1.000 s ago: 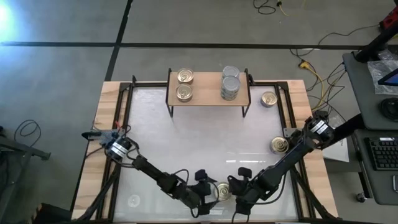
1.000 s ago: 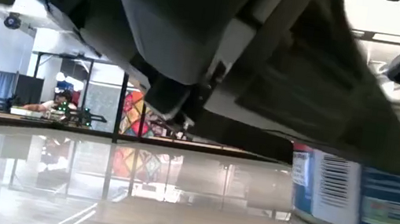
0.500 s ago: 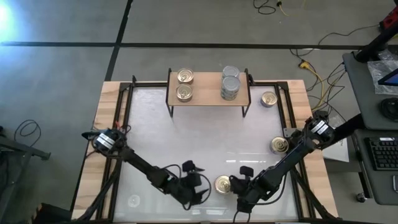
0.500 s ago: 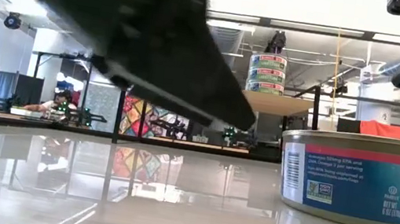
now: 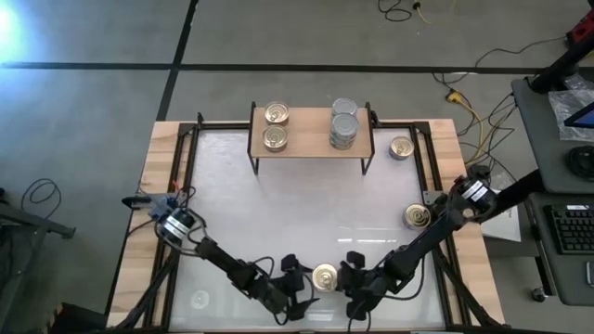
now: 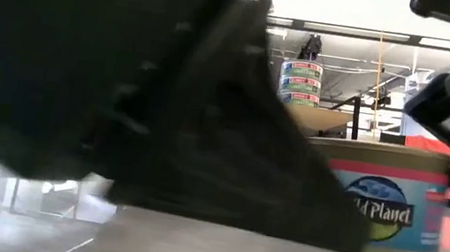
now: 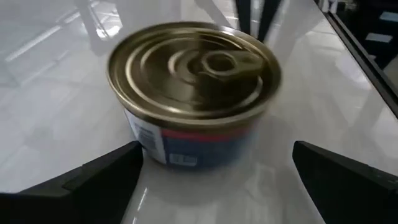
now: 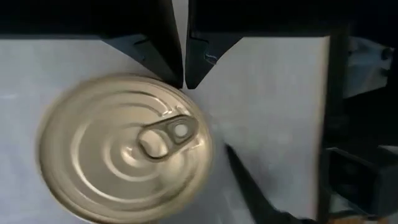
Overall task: Stack canned seafood by type on shelf
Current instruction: Stack the bottom blue-pink tuna can on top of the blue-pink tuna can on the shelf
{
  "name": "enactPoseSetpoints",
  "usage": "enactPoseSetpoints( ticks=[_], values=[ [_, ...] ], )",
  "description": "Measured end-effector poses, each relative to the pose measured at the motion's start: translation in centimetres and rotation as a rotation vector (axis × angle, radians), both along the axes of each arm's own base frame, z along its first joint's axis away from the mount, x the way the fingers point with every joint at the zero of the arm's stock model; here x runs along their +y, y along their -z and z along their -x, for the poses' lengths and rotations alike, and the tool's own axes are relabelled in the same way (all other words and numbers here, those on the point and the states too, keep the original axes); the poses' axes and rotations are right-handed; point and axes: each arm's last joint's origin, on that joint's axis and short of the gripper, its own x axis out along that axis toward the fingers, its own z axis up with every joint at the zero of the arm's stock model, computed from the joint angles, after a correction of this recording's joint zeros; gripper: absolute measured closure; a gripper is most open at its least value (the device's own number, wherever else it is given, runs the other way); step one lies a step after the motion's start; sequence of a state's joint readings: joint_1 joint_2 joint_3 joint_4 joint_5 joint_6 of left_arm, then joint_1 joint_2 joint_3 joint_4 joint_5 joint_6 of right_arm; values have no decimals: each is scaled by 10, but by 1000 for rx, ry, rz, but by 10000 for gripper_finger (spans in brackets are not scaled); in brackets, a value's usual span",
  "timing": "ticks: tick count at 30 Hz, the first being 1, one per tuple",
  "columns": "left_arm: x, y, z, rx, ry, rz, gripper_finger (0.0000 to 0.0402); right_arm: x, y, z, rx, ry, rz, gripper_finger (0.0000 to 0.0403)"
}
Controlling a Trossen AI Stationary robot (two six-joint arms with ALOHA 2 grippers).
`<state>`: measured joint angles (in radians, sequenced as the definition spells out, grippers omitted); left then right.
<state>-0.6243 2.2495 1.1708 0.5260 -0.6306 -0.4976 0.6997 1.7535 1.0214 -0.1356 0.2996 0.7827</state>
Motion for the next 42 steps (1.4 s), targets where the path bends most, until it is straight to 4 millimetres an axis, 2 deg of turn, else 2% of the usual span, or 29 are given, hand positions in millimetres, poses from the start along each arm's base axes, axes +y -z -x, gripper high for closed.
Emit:
enactPoseSetpoints(
  ticks=[9, 18, 23, 32, 36, 42],
  values=[
    [-1, 2, -4, -5, -19, -43, 2, 5, 5, -4, 32, -41, -11, 390],
    [0, -15, 3, 136, 64, -89, 2, -1, -11, 4, 187, -37, 84, 390],
    [4, -19, -2, 152, 81, -104, 2, -2, -12, 2, 152, -8, 120, 390],
    [15, -20, -8, 166, 119, -192, 1, -5, 4, 2, 196, -5, 157, 390],
    [22, -21, -13, 175, 153, -210, 1, -9, 9, -4, 191, 24, 181, 390],
    [27, -24, -21, 117, 160, -239, 2, -19, 4, -15, 133, 49, 268, 390]
  ],
)
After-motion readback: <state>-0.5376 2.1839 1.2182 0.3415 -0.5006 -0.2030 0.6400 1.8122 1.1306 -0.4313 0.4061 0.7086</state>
